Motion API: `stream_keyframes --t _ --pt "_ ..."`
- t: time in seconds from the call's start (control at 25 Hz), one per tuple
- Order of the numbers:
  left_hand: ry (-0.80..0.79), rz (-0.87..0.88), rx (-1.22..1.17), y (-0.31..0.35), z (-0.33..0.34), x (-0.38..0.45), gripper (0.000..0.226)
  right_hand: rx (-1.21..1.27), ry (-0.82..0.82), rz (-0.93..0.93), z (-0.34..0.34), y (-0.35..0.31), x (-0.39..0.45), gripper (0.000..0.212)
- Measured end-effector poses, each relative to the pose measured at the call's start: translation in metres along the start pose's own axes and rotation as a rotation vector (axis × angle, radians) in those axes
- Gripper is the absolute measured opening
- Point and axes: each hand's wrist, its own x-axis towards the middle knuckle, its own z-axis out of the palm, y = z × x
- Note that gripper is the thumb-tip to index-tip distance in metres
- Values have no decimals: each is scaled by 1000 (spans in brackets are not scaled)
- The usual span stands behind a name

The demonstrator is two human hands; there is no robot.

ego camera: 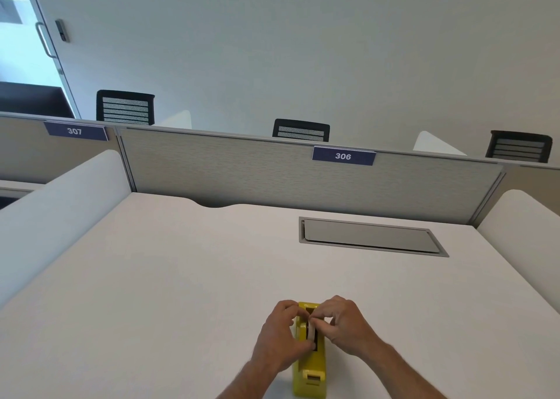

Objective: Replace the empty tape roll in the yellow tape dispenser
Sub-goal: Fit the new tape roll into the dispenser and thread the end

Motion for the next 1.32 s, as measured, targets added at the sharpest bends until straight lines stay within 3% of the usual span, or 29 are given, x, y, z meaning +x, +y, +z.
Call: stream_keyframes --t 0.44,0.68,0.88,1.32 --pt "-13 -1 -7 0 -2 0 49 26 -12 39 -1 1 2 11" --pt "-3 1 2 -1 0 -1 51 -19 -55 -17 -2 -2 -3 29" --pt "0 -10 10 0 0 -1 49 -21 4 -39 -2 0 0 14" --pt "-9 -17 19 -1 0 0 52 19 3 2 0 3 3 9"
